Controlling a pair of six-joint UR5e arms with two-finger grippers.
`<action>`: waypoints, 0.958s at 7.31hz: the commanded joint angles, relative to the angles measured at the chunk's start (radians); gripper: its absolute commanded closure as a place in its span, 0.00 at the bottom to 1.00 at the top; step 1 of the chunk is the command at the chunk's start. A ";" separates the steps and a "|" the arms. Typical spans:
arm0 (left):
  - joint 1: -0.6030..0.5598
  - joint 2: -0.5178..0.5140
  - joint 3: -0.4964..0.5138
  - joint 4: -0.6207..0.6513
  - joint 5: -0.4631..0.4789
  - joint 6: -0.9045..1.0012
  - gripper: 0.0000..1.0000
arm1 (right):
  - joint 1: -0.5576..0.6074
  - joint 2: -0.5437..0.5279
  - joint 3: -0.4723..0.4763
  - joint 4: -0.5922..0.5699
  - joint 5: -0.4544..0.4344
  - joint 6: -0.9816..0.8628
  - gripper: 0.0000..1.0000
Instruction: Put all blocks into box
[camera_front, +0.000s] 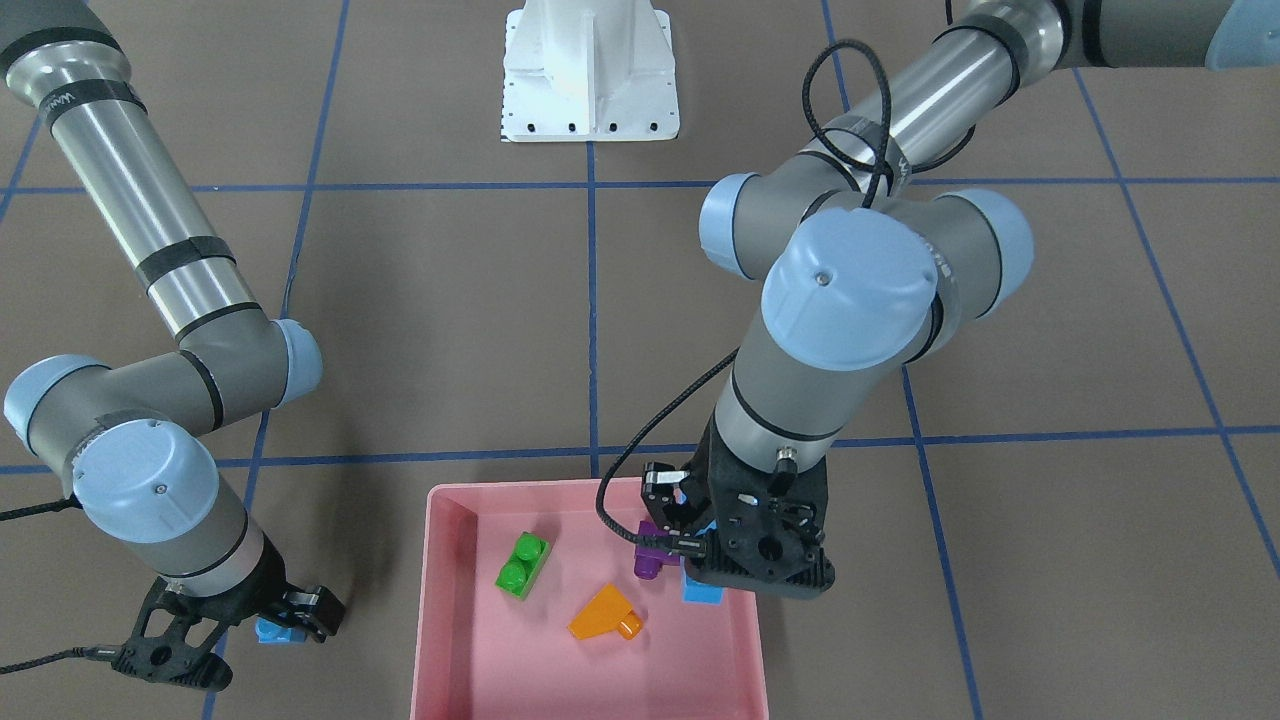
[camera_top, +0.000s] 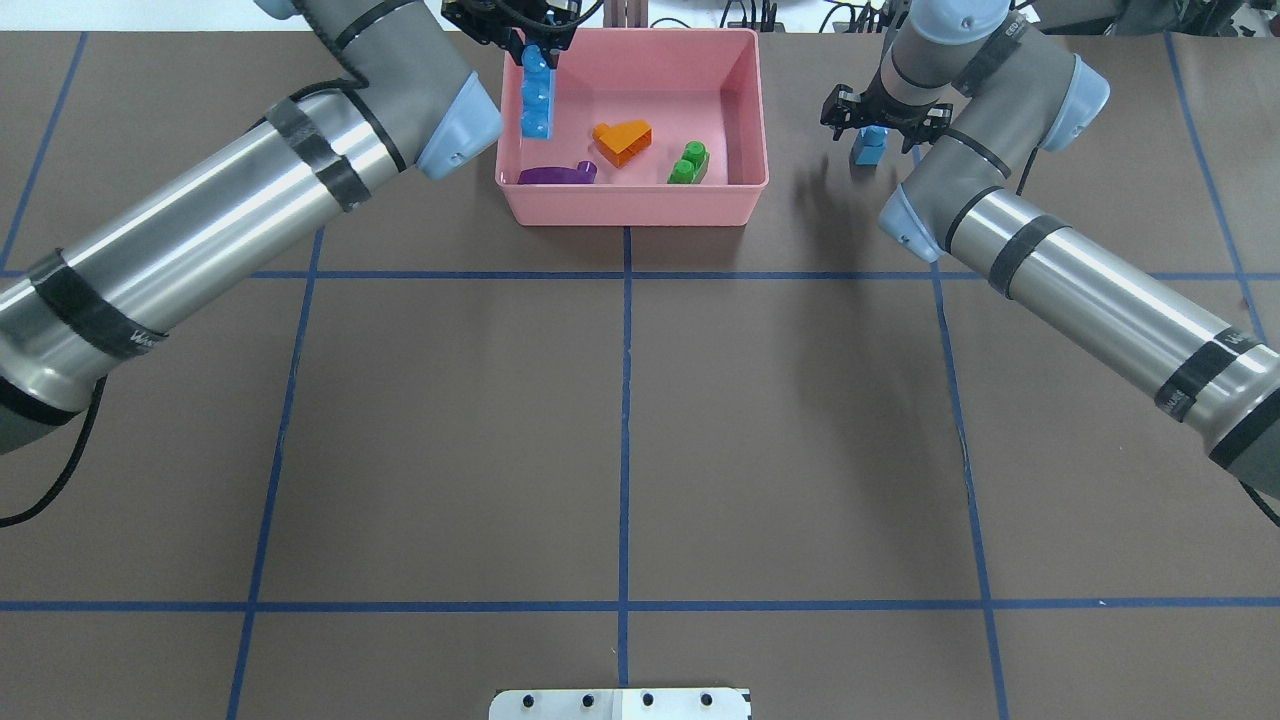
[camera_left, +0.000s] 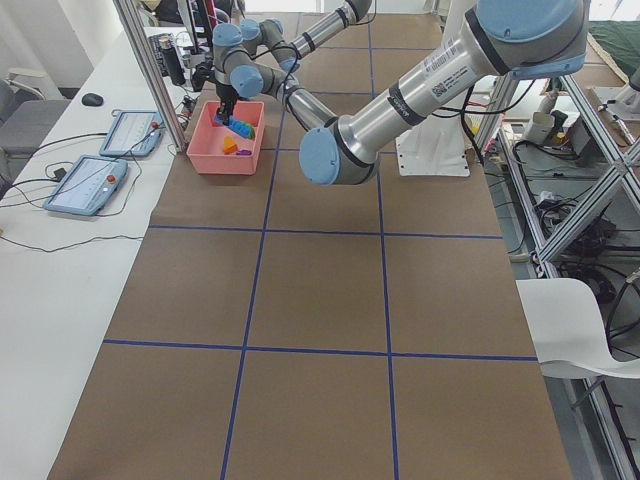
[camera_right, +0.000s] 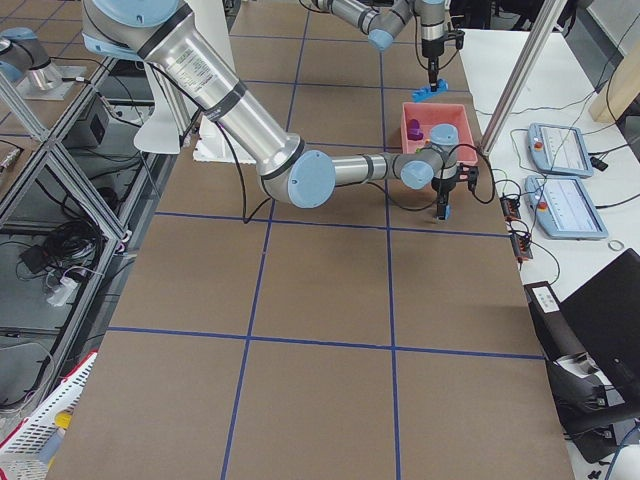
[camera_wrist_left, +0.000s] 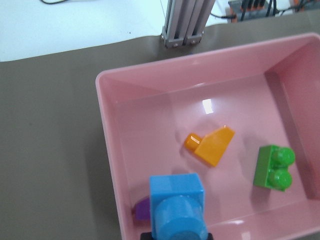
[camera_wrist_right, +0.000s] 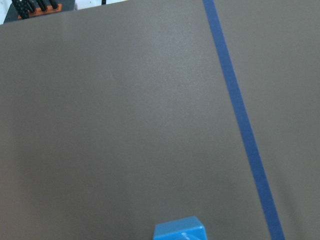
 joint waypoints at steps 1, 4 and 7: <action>0.002 -0.053 0.127 -0.105 0.041 -0.040 1.00 | -0.010 -0.004 -0.001 0.002 0.001 -0.002 1.00; 0.028 -0.068 0.194 -0.185 0.074 -0.068 0.00 | 0.039 0.007 0.049 -0.010 0.053 0.001 1.00; 0.003 -0.049 0.065 -0.048 -0.005 -0.053 0.00 | 0.065 0.201 0.050 -0.183 0.080 0.086 1.00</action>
